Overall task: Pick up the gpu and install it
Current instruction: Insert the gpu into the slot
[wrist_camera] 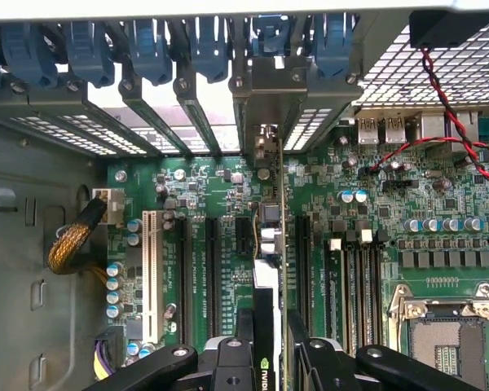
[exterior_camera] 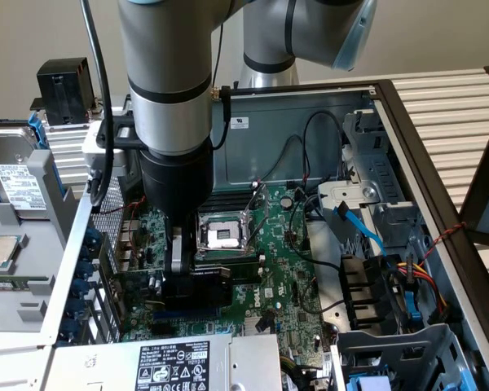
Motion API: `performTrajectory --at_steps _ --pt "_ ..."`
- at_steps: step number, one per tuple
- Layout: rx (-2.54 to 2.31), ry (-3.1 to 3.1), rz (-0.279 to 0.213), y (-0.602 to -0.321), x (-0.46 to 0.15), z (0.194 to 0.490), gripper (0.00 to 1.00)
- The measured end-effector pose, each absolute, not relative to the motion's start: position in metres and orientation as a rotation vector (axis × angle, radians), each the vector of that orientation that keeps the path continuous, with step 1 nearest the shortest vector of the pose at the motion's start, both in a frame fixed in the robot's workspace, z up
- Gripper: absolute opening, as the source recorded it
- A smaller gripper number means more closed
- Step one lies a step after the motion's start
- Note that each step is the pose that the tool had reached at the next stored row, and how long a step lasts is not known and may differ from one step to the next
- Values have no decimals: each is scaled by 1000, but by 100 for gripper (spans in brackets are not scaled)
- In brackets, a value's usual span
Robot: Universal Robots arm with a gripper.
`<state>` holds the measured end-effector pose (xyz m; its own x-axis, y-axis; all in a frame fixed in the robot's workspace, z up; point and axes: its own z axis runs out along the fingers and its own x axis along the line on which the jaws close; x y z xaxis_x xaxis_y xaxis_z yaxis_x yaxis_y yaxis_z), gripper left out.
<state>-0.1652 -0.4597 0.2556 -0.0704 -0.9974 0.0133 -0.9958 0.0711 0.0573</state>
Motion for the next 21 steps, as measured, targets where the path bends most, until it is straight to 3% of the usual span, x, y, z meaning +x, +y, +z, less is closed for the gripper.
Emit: performTrajectory --at_steps 21 --pt "2106 -2264 -51 -460 -165 254 27"
